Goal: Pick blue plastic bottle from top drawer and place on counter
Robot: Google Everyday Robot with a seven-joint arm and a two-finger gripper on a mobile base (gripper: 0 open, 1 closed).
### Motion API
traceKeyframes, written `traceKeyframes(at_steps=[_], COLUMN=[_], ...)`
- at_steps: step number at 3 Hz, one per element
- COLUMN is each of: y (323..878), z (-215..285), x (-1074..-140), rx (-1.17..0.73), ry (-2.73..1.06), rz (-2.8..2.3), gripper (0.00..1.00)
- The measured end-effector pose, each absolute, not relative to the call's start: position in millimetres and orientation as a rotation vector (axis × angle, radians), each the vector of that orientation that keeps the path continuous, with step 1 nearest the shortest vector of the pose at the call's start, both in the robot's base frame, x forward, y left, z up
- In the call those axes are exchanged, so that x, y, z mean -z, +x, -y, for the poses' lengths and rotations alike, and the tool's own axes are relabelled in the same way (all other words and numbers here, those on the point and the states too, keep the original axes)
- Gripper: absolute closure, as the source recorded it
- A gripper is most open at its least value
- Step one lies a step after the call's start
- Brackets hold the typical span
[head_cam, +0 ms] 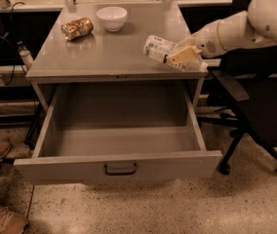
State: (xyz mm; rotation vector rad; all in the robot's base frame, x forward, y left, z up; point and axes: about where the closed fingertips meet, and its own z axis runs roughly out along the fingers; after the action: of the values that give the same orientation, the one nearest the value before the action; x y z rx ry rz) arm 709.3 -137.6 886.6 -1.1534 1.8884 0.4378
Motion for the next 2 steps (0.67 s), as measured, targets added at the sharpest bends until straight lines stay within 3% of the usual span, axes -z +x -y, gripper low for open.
traceKeyframes(at_steps=[2], y=[766], z=[96], x=[-868], rx=[-0.449], ry=[-1.19], rz=[-1.944], gripper=[1.0])
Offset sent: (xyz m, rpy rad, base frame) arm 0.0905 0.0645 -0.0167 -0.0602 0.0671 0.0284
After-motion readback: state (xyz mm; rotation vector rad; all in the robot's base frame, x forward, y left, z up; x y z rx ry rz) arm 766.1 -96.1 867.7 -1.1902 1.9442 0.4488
